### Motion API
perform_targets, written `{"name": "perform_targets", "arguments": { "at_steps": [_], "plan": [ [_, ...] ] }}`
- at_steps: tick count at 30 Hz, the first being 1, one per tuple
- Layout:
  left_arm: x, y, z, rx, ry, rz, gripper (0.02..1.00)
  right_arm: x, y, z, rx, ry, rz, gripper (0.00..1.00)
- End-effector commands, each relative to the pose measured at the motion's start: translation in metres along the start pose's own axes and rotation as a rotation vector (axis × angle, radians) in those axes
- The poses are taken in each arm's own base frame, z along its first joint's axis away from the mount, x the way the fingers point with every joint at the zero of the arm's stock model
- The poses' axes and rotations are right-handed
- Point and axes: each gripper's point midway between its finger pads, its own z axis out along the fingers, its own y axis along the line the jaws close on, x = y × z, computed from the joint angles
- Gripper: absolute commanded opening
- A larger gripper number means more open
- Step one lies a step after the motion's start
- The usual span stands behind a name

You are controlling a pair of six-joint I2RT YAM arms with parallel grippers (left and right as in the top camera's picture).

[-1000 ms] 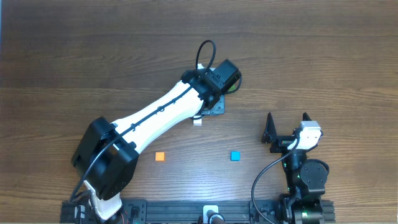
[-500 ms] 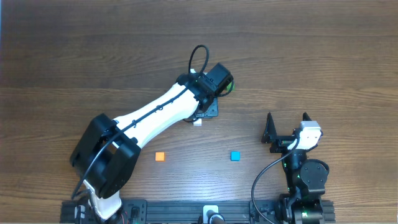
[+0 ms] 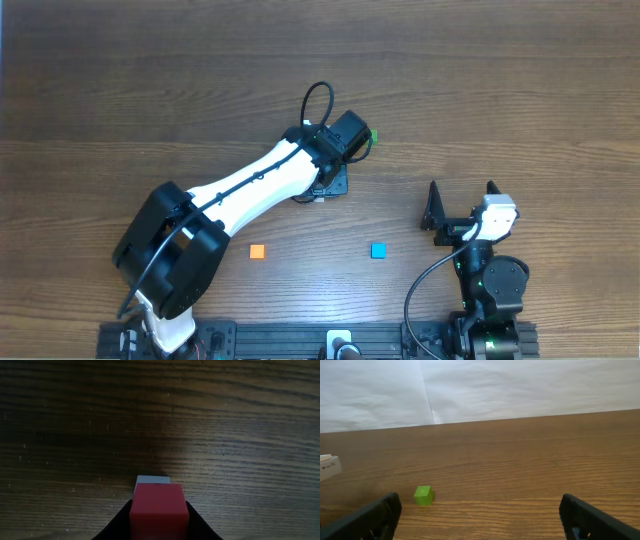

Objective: Stack Cubes

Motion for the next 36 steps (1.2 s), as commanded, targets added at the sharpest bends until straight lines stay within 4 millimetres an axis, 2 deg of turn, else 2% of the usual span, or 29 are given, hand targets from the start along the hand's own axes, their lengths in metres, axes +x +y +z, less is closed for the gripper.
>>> {"name": "perform_targets", "arguments": {
  "at_steps": [1,13,26,32,36],
  "plan": [
    [0.003,0.001,0.0,0.01,0.016,-0.015,0.075,0.002,0.0,0.0,-0.003,0.001,-0.002,0.991],
    [0.014,0.009,0.007,-0.014,0.046,-0.01,0.075,0.002,0.0,0.0,-0.003,0.001,-0.002,0.991],
    [0.012,0.007,0.008,-0.004,0.036,-0.011,0.077,0.002,0.0,0.0,-0.003,0.001,-0.002,0.991],
    [0.012,0.007,0.008,-0.004,0.036,-0.011,0.115,0.002,0.0,0.0,-0.003,0.001,-0.002,0.991],
    [0.013,0.007,0.008,-0.002,0.039,-0.011,0.205,0.002,0.0,0.0,-0.003,0.001,-0.002,0.991]
  ]
}}
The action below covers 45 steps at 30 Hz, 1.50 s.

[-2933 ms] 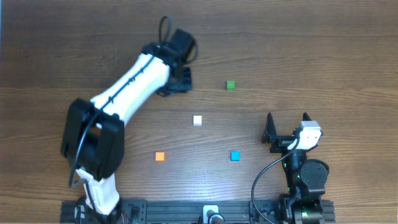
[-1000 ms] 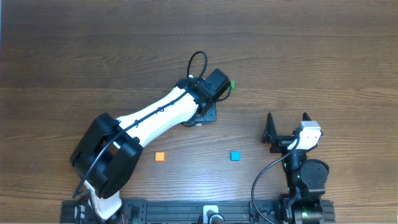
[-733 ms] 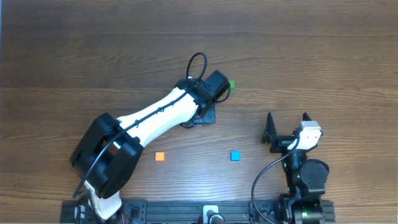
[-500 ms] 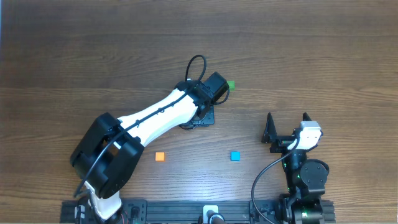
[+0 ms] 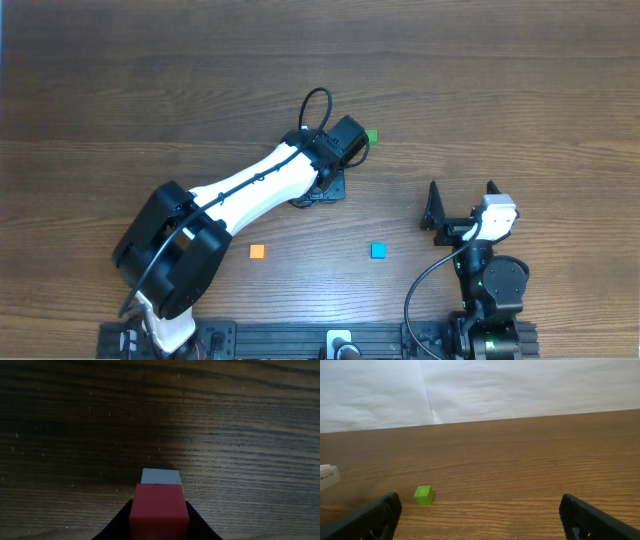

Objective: Stack Cubes

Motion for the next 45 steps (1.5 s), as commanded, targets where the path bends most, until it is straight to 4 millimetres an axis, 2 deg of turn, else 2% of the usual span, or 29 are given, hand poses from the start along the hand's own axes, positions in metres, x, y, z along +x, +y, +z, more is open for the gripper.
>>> {"name": "perform_targets", "arguments": {
  "at_steps": [1,5,11,14,16,20,23,26,29,31,33,35,38,41,45],
  "plan": [
    [0.003,0.001,0.0,0.006,0.01,-0.014,0.242,0.002,0.0,0.0,-0.003,0.001,-0.002,0.991],
    [0.003,0.001,0.0,0.008,0.011,-0.014,0.36,0.002,0.0,0.0,-0.003,0.001,-0.001,0.991],
    [0.003,0.001,0.0,0.008,0.011,-0.014,0.459,0.002,0.0,0.0,-0.003,0.001,-0.001,0.993],
    [0.002,0.0,0.0,0.011,0.007,-0.014,0.673,0.002,0.0,0.0,-0.003,0.001,-0.001,0.993],
    [-0.002,-0.002,-0.003,0.024,-0.009,-0.017,0.755,0.002,0.0,0.0,-0.003,0.001,-0.001,0.993],
    [-0.017,-0.004,-0.027,0.068,-0.089,-0.033,0.842,0.002,0.0,0.0,-0.003,0.001,-0.002,0.993],
    [-0.031,-0.002,-0.057,0.111,-0.17,-0.054,0.912,0.002,0.0,0.0,-0.003,0.001,-0.001,0.991],
    [-0.039,0.004,-0.09,0.156,-0.236,-0.053,0.941,0.002,0.0,0.0,-0.003,0.001,-0.001,0.993],
    [-0.035,0.016,-0.112,0.144,-0.262,-0.056,0.941,0.002,0.0,0.0,-0.003,0.001,-0.002,0.991],
    [-0.023,0.03,-0.124,0.128,-0.256,-0.052,0.936,0.002,0.0,0.0,-0.003,0.001,-0.001,0.991],
    [-0.014,0.039,-0.129,0.119,-0.248,-0.051,0.934,0.002,0.0,0.0,-0.003,0.001,-0.001,0.991],
    [-0.001,0.052,-0.13,0.104,-0.232,-0.048,0.928,0.002,0.0,0.0,-0.003,0.001,-0.001,0.991],
    [0.021,0.072,-0.118,0.091,-0.216,-0.046,0.921,0.002,0.0,0.0,-0.003,0.001,-0.001,0.991],
    [0.043,0.086,-0.095,0.1,-0.197,-0.043,0.923,0.002,0.0,0.0,-0.003,0.001,-0.001,0.987],
    [0.062,0.101,-0.066,0.082,-0.178,-0.039,0.928,0.002,0.0,0.0,-0.003,0.001,-0.001,0.993]
  ]
}}
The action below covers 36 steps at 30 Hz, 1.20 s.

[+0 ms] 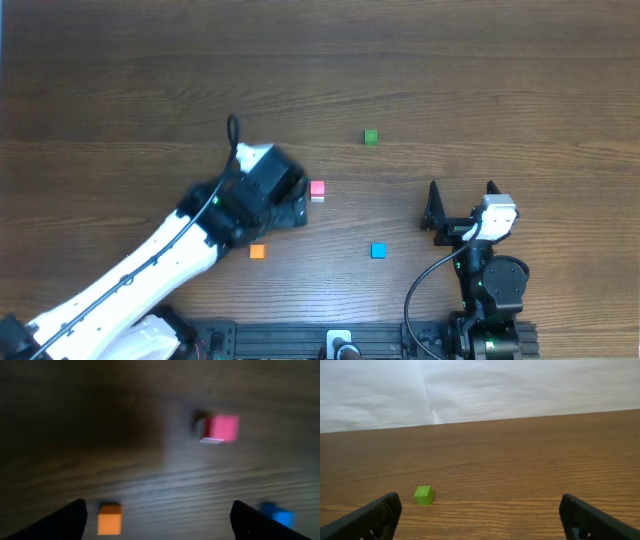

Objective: Stack Cubes

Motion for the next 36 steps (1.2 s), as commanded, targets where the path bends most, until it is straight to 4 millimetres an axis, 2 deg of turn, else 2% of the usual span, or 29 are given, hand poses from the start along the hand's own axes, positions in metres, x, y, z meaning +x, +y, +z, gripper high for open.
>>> {"name": "perform_targets", "arguments": {
  "at_steps": [1,6,14,21,27,36],
  "plan": [
    [0.026,0.023,0.022,-0.035,0.031,0.019,0.928,0.002,0.0,0.0,-0.003,0.001,-0.001,0.993],
    [0.04,0.036,0.041,-0.067,0.054,0.021,0.917,0.002,0.0,0.0,-0.003,0.001,-0.001,0.993],
    [0.043,0.034,0.061,-0.071,0.069,0.082,0.906,0.002,0.0,0.0,-0.003,0.001,-0.001,0.991],
    [0.061,0.038,0.074,-0.094,0.166,0.109,0.91,0.002,0.0,0.0,-0.003,0.001,-0.001,0.991],
    [0.075,0.036,0.081,-0.085,0.244,0.1,0.904,0.002,0.0,0.0,-0.003,0.001,-0.001,0.991],
    [0.083,0.044,0.078,-0.118,0.279,0.081,0.866,0.002,0.0,0.0,-0.003,0.001,-0.002,0.993]
  ]
}}
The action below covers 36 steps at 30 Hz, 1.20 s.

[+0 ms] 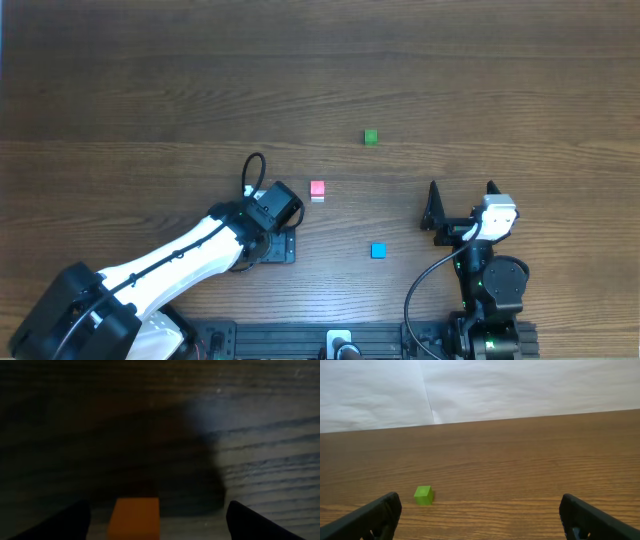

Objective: Stack Cubes

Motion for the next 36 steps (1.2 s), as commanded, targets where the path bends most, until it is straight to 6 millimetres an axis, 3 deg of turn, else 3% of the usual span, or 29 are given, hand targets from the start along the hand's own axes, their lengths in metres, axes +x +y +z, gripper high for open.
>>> {"name": "perform_targets", "arguments": {
  "at_steps": [1,9,17,22,36],
  "plan": [
    [0.0082,0.0053,0.0028,-0.012,0.035,-0.015,0.853,0.0015,0.0,0.0,-0.003,0.001,-0.001,0.993],
    [0.0078,0.0054,-0.003,-0.002,0.023,-0.015,0.796,0.0015,0.0,0.0,-0.003,0.001,-0.001,0.993],
    [0.0079,0.006,-0.0035,-0.003,0.023,-0.017,0.492,0.0015,0.0,0.0,-0.003,0.001,-0.001,0.993],
    [0.0103,0.0092,-0.0011,-0.01,0.029,-0.051,0.415,0.0015,0.0,0.0,-0.003,0.001,-0.001,0.993],
    [0.0108,0.014,0.0023,-0.014,0.033,-0.094,0.318,0.0015,0.0,0.0,-0.003,0.001,-0.001,0.993]
  ]
}}
